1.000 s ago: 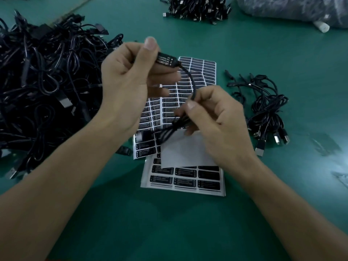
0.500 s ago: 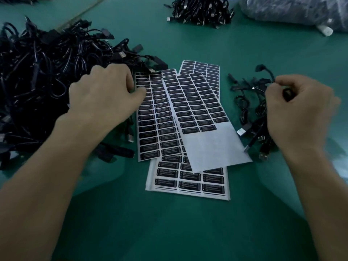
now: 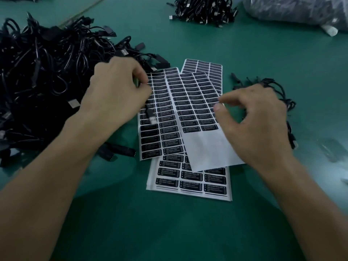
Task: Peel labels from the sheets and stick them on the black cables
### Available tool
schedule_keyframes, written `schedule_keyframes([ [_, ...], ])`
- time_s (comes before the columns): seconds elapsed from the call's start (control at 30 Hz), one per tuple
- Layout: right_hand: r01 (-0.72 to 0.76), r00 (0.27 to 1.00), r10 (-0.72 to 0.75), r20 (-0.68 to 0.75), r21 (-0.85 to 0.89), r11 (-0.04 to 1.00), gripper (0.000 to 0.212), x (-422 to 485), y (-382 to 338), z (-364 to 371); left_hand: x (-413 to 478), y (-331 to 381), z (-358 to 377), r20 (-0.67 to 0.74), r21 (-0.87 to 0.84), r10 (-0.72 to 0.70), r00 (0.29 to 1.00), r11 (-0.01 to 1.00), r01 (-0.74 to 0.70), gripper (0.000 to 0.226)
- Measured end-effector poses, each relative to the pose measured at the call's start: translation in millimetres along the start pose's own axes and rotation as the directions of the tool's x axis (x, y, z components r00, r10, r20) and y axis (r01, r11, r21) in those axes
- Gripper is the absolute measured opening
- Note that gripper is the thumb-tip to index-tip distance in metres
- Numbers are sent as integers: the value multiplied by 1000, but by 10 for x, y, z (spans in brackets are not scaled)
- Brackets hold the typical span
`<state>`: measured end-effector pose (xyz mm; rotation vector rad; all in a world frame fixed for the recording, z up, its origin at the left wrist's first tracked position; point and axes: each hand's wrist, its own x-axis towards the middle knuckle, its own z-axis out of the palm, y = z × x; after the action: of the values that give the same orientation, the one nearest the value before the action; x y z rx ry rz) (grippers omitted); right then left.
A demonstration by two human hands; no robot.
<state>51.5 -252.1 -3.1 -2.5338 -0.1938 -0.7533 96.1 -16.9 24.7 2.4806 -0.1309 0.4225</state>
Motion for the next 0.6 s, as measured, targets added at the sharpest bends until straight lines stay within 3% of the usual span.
schedule_keyframes([
  [0.13, 38, 986, -63, 156, 154, 987, 41, -56, -103, 62, -48, 119, 125, -203, -341, 123, 971, 921, -188, 7],
  [0.23, -15, 975, -48, 218, 276, 961, 57, -81, -138, 63, -116, 209, 222, -254, -415, 316, 914, 819, -397, 11],
  [0.3, -86, 972, -9, 236, 391, 916, 63, -102, -136, 57, -156, 252, 284, -207, -447, 451, 868, 746, -494, 15],
  [0.43, -283, 953, 116, 280, 687, 669, 66, -73, -110, 33, -205, 267, 376, 29, -410, 627, 778, 718, -563, 18],
  [0.6, -364, 918, 276, 285, 882, 300, 36, 87, -110, -18, -224, 273, 376, 150, -413, 651, 744, 725, -551, 20],
])
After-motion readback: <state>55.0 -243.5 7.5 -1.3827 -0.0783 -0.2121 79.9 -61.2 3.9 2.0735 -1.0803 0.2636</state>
